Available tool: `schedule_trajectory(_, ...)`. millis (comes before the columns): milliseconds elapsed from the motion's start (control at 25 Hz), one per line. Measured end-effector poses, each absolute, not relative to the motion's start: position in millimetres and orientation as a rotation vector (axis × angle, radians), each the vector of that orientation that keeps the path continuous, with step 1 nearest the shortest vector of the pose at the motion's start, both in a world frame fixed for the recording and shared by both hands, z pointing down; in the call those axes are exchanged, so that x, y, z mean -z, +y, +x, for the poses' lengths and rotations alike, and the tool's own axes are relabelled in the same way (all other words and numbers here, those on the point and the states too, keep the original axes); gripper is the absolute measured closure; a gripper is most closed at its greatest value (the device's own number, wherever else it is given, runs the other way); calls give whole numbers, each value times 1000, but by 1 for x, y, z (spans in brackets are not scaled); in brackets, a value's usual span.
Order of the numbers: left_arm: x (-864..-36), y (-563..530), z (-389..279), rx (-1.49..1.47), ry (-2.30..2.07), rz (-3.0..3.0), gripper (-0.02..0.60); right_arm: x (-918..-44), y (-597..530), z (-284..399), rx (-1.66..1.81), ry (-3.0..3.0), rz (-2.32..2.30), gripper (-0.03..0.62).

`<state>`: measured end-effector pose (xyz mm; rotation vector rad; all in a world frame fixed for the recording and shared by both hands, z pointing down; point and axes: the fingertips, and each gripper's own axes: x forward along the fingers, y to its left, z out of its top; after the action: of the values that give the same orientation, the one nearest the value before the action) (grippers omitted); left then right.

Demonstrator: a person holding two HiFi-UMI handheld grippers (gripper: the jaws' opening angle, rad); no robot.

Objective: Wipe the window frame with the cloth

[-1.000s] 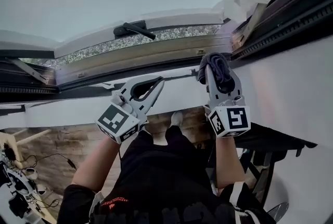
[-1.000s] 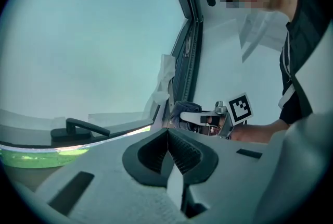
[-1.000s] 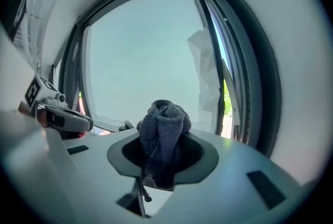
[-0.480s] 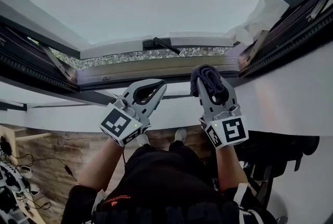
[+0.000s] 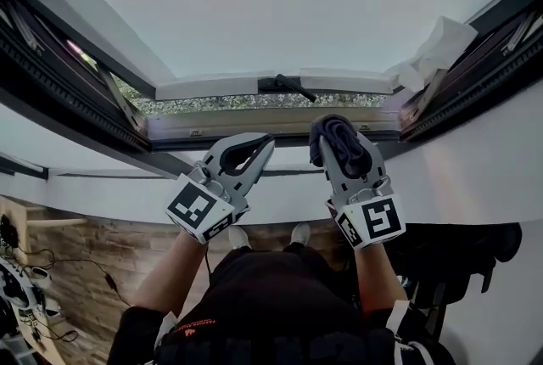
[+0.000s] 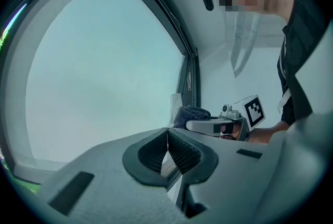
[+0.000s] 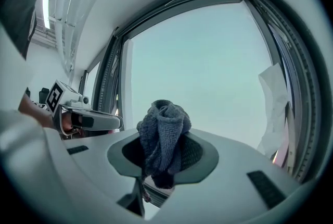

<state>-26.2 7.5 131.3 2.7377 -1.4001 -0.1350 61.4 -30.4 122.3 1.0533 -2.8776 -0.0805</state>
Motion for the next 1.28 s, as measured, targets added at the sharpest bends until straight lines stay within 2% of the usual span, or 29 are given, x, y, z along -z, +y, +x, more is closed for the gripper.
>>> schedule_trajectory(480, -118, 13, -58, 164, -1488, 2718, 560, -102, -25, 30, 130, -2922, 985, 487)
schedule_trajectory(1280, -118, 11, -54, 178, -1492, 2710, 561, -106, -25, 25, 135, -2912, 938, 487)
